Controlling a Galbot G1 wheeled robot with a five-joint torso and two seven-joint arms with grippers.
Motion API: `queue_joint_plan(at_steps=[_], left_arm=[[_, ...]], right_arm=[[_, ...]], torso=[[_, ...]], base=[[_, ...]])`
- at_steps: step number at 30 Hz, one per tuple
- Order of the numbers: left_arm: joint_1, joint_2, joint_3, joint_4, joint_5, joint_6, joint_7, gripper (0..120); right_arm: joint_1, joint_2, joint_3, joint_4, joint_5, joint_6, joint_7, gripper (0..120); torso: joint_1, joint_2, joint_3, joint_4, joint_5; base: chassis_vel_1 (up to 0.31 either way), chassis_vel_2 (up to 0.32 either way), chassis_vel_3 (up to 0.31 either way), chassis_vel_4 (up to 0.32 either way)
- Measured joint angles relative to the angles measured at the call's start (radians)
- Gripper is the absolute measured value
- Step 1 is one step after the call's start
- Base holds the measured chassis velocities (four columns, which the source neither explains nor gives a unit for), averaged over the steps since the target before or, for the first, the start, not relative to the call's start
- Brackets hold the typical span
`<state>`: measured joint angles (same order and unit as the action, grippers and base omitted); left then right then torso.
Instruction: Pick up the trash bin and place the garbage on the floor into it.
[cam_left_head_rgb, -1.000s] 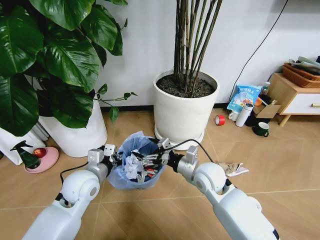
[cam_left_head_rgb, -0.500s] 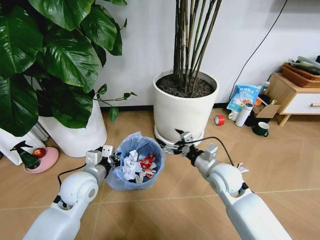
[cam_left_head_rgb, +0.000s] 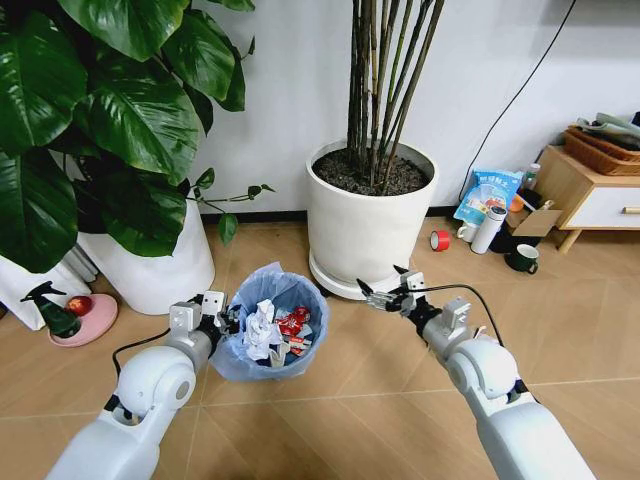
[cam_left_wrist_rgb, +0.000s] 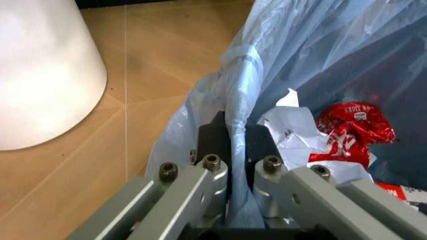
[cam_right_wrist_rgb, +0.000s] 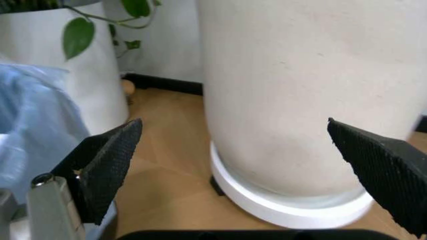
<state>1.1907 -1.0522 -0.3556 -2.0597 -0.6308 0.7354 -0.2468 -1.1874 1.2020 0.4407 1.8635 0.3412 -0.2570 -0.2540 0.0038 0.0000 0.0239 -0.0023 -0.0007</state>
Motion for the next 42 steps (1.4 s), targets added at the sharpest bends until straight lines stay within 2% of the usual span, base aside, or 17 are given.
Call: queue_joint_plan(at_steps=[13,33,42], left_arm=[[0.012,-0.004,0.0,-0.008,0.008,0.0,0.001,0],[0.012,-0.001,0.004,-0.011,0.009,0.0,0.0,0],[0.011,-0.003,0.004,-0.012,0.009,0.0,0.0,0]], right_arm=[[-0.051,0.006,0.062,-0.042,-0.018,0.044,-0.016,100],[-0.052,0.006,0.09,-0.109,-0.023,0.075,-0.028,100],[-0.09,-0.008,0.127,-0.147,-0.063,0.119,-0.058,100]], torso=[[0.0,0.0,0.0,-0.0002,0.0002],[0.0,0.0,0.0,0.0,0.0001],[0.0,0.0,0.0,-0.0002,0.0001]], base=[[-0.055,-0.058,0.061,0.051],[-0.136,-0.137,0.141,0.132],[-0.12,-0.115,0.115,0.099]])
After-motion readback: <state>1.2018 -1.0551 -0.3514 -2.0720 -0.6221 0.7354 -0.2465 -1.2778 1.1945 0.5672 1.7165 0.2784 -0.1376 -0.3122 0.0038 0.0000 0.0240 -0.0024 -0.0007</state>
